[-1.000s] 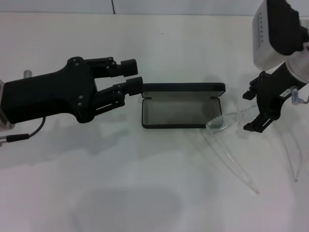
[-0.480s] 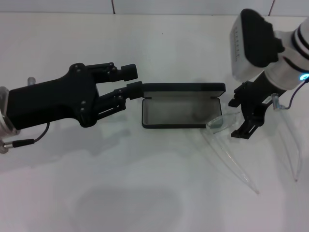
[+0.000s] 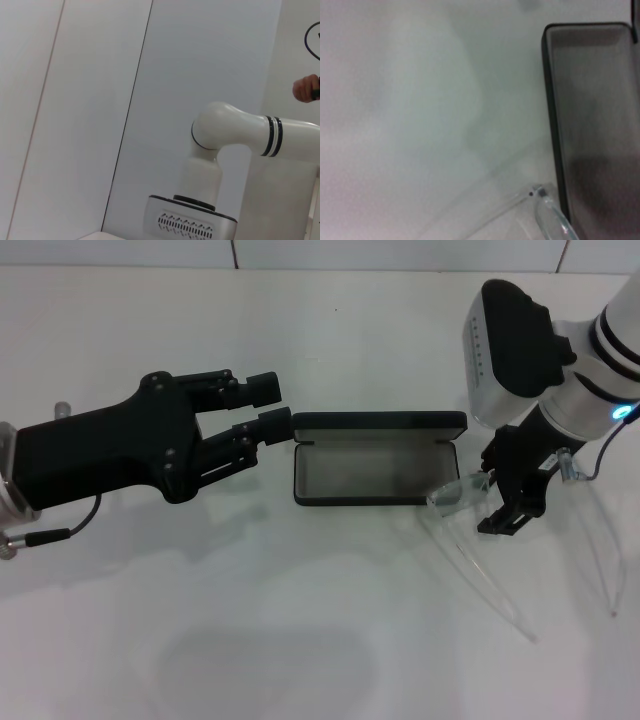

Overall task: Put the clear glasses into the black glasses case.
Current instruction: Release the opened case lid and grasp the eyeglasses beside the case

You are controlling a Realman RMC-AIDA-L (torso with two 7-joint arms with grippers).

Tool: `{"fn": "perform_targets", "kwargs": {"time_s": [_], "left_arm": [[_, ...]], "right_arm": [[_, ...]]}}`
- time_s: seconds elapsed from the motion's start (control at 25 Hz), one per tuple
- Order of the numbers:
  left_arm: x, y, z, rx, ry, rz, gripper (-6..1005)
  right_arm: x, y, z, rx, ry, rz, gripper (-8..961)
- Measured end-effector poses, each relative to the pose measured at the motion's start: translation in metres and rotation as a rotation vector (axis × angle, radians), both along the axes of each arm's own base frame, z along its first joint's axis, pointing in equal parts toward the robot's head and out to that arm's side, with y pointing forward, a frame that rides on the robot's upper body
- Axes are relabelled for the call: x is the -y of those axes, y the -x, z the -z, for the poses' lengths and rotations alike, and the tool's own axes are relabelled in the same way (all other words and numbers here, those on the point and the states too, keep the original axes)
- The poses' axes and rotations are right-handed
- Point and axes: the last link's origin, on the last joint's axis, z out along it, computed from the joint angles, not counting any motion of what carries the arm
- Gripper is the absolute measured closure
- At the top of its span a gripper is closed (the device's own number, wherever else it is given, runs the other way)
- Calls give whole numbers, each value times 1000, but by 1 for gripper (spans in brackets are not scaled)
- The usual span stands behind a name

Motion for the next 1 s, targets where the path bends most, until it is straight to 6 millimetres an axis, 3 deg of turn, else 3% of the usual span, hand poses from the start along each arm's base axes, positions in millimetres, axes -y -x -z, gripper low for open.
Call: {"fn": "perform_targets", "kwargs": {"time_s": [0.12, 0.32, 0.52, 1.0], "left_arm": [[0, 0, 0, 0, 0, -1, 603], [0, 0, 0, 0, 0, -1, 603], [0, -1, 1, 2, 0, 2, 603], [-1, -2, 0, 4, -1, 7, 604]], "right_arm": [[2, -2, 0, 9, 1, 11, 177], [4, -2, -1, 14, 4, 27, 420], [8, -2, -6, 7, -3, 34, 516], [8, -11, -11, 39, -32, 44, 553]]}}
